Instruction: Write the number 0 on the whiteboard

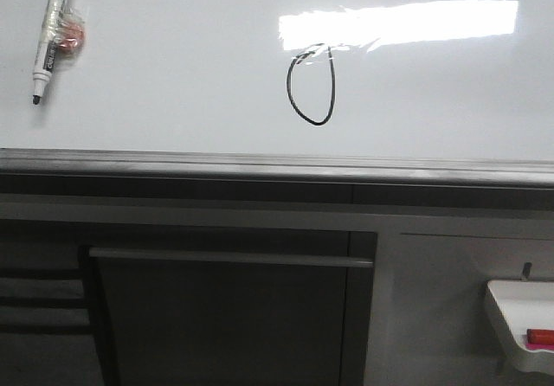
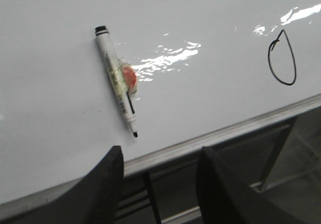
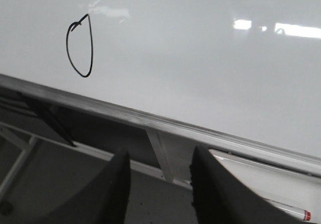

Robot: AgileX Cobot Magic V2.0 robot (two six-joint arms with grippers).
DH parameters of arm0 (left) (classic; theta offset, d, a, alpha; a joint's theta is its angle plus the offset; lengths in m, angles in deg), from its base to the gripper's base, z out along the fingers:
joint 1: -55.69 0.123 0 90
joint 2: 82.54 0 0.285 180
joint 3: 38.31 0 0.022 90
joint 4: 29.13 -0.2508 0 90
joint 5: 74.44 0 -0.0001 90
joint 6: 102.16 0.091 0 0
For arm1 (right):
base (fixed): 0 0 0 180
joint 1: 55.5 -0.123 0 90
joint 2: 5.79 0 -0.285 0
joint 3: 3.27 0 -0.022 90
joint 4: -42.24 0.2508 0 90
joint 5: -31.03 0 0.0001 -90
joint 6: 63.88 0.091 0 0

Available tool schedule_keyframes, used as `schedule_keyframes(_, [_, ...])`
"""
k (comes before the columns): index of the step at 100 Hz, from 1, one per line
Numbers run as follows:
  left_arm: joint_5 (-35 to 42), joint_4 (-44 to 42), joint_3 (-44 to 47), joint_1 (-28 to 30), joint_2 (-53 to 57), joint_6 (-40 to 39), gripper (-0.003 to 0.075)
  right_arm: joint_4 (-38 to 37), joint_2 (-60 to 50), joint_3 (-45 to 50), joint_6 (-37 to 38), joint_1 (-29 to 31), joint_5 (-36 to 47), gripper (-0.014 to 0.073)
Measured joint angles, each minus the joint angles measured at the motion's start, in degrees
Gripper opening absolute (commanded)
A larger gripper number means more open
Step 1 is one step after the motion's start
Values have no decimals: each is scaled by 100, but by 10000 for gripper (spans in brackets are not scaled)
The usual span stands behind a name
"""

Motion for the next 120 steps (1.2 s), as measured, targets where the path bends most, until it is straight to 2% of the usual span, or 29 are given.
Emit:
schedule_keyframes(16, [167, -11, 617, 371, 353, -184, 314, 0, -464, 834, 383, 0, 807, 258])
schedule_keyframes(34, [359, 123, 833, 516, 412, -218, 287, 10, -566, 1183, 422, 0, 995, 245])
schedule_keyframes(43, [474, 216, 842, 516, 412, -232, 206, 10, -566, 1221, 422, 0, 1009, 162])
schedule_keyframes(60, [561, 272, 842, 516, 412, -232, -9, 10, -566, 1232, 434, 0, 1033, -75])
schedule_keyframes(62, [572, 272, 842, 516, 412, -232, -22, 10, -566, 1232, 434, 0, 1033, -71])
schedule_keyframes(120, [642, 285, 842, 516, 412, -232, -20, 10, -566, 1240, 434, 0, 1034, -73])
